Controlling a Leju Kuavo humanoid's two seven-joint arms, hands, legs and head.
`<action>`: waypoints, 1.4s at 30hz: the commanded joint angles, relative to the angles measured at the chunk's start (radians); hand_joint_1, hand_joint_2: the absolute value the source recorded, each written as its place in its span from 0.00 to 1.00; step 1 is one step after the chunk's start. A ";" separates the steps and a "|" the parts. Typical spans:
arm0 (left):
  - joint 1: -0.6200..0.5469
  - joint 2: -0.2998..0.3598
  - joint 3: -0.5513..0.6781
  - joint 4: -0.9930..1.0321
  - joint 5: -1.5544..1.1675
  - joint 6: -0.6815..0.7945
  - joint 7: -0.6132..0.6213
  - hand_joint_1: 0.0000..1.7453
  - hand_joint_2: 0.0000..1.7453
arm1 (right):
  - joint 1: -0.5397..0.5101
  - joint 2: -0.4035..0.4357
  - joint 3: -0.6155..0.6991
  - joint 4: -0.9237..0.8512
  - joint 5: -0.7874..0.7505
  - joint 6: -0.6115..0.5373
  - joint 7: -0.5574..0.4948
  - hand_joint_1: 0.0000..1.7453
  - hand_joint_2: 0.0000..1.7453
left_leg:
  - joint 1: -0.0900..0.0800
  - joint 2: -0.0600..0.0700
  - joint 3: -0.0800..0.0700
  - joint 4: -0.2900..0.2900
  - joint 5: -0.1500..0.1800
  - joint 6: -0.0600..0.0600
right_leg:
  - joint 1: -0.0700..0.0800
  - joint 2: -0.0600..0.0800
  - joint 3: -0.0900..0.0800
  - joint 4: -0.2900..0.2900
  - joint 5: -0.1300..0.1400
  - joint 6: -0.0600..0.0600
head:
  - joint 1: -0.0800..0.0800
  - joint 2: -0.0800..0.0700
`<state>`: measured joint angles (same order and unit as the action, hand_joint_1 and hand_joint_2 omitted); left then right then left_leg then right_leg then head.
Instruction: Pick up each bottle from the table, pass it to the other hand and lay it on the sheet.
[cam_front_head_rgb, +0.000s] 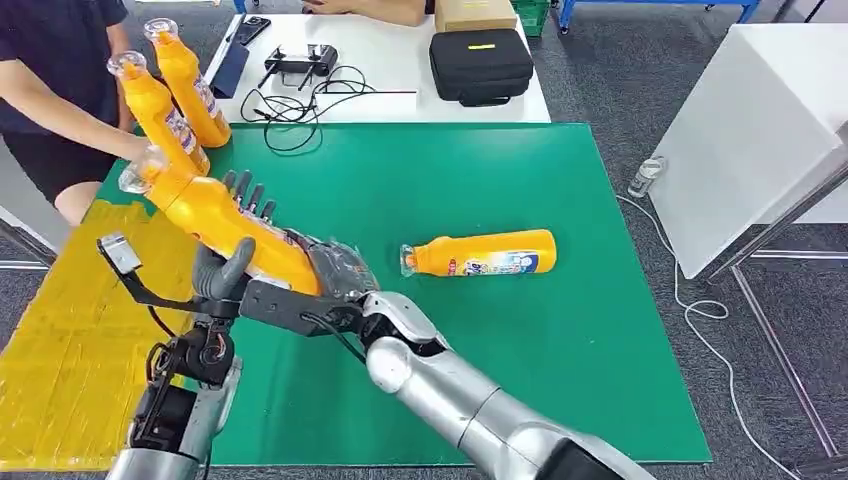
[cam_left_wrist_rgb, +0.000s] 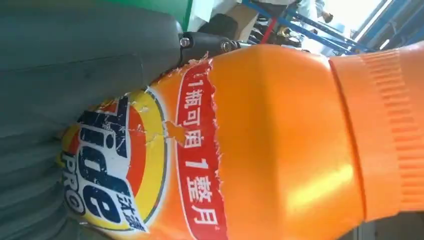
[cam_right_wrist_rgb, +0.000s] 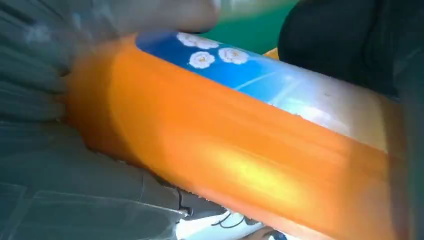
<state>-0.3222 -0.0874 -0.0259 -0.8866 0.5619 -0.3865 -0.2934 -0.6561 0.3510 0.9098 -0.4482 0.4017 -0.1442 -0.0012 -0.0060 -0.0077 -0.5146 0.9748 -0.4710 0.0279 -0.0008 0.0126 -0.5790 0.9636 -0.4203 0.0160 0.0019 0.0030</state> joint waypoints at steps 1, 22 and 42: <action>-0.115 -0.005 -0.018 0.023 -0.024 0.039 0.017 1.00 1.00 | 0.017 -0.002 0.199 0.032 -0.036 0.009 -0.008 1.00 1.00 | 0.002 -0.004 0.001 0.001 -0.001 -0.002 | 0.002 -0.006 0.003 0.000 -0.002 0.000 | 0.000 0.000; -0.084 0.021 -0.022 -0.023 -0.168 0.141 -0.054 1.00 1.00 | -0.021 -0.036 0.031 0.113 -0.052 -0.011 -0.053 0.00 0.00 | 0.002 -0.004 0.001 0.000 0.000 -0.001 | 0.001 -0.005 0.002 -0.001 -0.001 0.000 | 0.000 0.000; -0.257 0.239 0.087 0.593 -1.607 1.085 0.147 1.00 1.00 | 0.091 -0.297 -0.337 -0.427 0.018 0.089 -0.134 0.00 0.00 | 0.003 -0.002 0.001 0.001 -0.001 -0.002 | 0.001 -0.003 0.003 0.000 -0.001 0.001 | 0.000 0.000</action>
<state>-0.4658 0.0741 -0.0297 -0.6330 -0.8462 0.6873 -0.2322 -0.5954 0.1775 0.7040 -0.6536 0.4169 -0.1362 -0.1152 -0.0053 -0.0074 -0.5148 0.9748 -0.4708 0.0277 -0.0008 0.0130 -0.5792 0.9639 -0.4202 0.0160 0.0019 0.0027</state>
